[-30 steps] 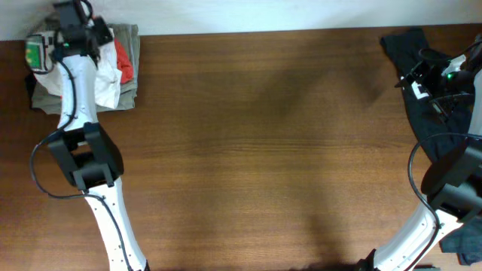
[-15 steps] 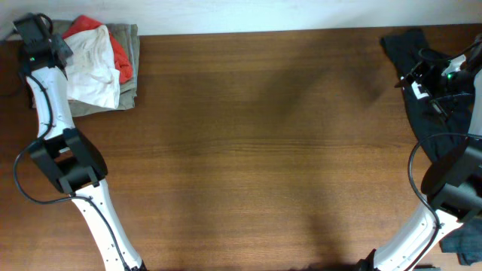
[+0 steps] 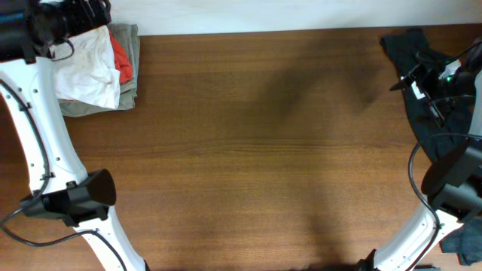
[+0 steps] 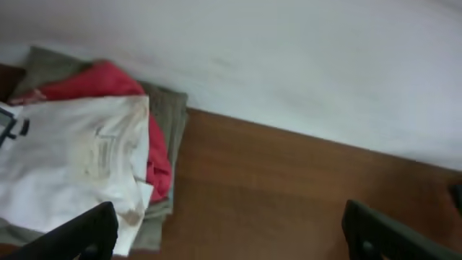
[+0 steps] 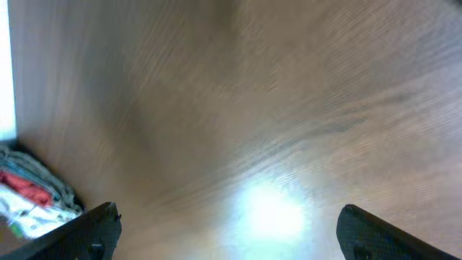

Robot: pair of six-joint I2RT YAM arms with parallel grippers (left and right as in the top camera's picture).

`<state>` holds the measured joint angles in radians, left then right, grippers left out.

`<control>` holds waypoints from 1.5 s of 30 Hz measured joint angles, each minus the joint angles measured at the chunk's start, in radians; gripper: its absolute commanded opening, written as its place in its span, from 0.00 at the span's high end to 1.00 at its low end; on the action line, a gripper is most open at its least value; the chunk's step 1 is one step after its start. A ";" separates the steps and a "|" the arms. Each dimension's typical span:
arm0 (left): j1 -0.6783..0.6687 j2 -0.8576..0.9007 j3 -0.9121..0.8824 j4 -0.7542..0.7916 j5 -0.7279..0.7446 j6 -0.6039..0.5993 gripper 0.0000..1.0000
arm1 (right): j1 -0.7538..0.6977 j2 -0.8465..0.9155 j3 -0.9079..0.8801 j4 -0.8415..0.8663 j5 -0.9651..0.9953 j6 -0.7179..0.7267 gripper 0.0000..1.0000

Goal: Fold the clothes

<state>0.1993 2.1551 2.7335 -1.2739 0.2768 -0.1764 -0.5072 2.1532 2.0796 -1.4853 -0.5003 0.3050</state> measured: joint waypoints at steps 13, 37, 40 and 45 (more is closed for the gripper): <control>0.000 0.000 0.000 -0.058 0.008 0.000 0.01 | 0.011 -0.968 0.005 -0.207 -0.113 -0.153 0.01; 0.000 0.000 -0.002 -0.058 0.013 0.000 0.01 | 0.493 -2.051 -1.942 1.649 0.006 -0.435 0.01; 0.000 0.000 -0.002 -0.058 0.013 0.000 0.01 | 0.494 -2.110 -1.973 1.651 0.069 -0.416 0.01; 0.000 0.000 -0.002 -0.058 0.013 0.000 0.01 | 0.544 -2.138 -2.037 1.655 0.259 -0.297 0.01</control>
<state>0.1993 2.1551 2.7319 -1.3323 0.2893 -0.1764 0.0368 0.0154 0.0422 0.1696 -0.2413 0.0078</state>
